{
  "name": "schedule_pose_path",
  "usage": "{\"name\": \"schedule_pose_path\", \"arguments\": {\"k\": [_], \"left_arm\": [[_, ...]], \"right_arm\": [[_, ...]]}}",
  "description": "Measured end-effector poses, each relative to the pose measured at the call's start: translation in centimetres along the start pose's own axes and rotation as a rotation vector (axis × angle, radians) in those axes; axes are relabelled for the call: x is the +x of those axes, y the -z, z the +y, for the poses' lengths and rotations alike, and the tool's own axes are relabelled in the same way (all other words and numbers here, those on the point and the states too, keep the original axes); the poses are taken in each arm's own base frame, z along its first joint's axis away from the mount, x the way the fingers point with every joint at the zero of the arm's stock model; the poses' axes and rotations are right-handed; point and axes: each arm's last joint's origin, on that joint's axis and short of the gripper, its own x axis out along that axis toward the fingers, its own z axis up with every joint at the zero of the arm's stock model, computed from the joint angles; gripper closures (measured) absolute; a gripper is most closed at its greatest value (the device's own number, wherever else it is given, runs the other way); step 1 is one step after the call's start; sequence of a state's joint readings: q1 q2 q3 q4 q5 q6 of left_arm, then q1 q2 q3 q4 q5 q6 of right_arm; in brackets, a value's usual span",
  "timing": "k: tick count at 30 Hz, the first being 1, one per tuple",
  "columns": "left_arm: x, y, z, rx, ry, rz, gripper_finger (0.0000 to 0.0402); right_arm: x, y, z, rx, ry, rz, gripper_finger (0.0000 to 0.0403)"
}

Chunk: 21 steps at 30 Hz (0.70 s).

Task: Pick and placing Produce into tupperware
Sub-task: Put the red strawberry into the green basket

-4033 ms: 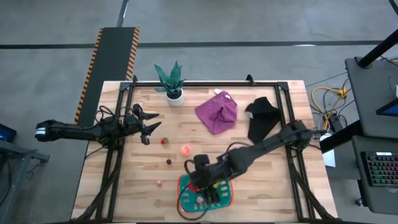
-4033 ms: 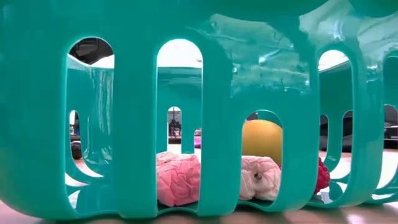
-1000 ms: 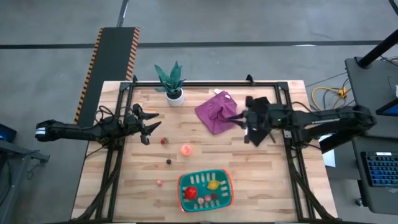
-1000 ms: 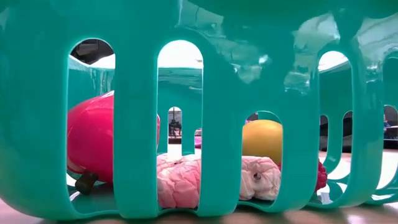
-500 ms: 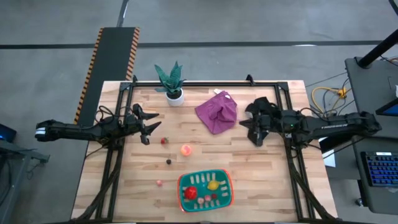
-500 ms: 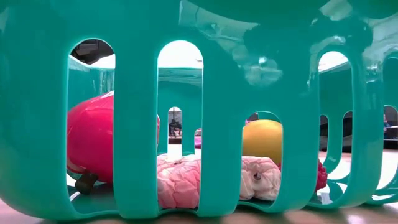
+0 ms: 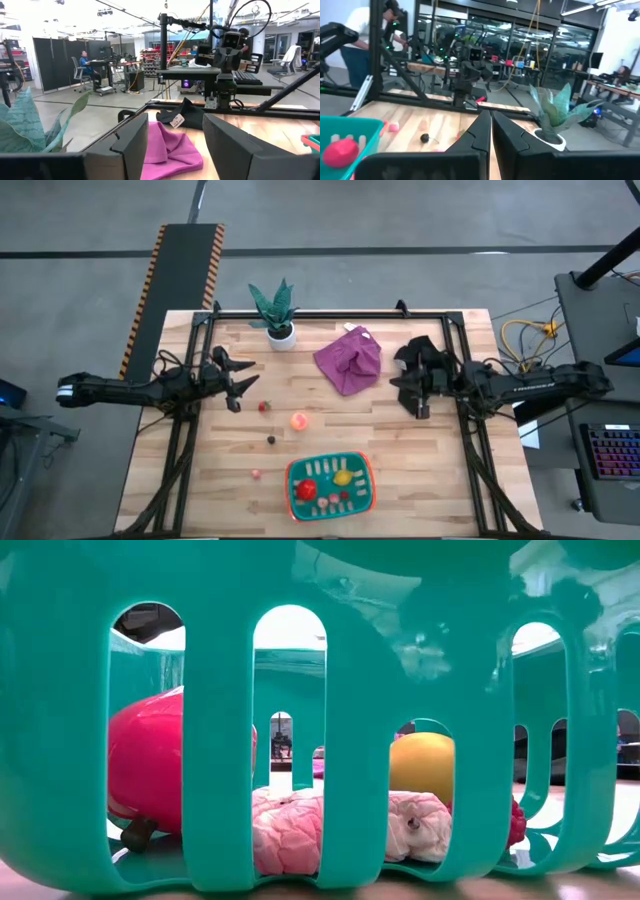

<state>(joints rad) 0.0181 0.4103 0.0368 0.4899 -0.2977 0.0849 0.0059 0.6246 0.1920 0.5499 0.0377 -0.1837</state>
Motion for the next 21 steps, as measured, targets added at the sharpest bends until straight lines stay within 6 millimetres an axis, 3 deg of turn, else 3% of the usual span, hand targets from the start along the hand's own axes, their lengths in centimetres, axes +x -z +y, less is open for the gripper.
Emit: {"name": "schedule_pose_path", "arguments": {"k": [9, 17, 21], "left_arm": [[0.8, -2.3, 0.0, 0.014, -0.004, -0.038, 0.0103], [1.2, -6.7, -0.4, -0.090, 0.176, -0.187, 0.0091], [1.5, -7.0, -0.4, -0.129, 0.168, -0.019, 0.0091]], "right_arm": [[1.1, -1.0, -0.2, -0.009, 0.012, 0.027, 0.0394], [2.0, -1.3, -0.2, -0.011, 0.001, 0.086, 0.0394], [2.3, -1.4, -0.2, -0.011, -0.001, 0.092, 0.0394]]}}
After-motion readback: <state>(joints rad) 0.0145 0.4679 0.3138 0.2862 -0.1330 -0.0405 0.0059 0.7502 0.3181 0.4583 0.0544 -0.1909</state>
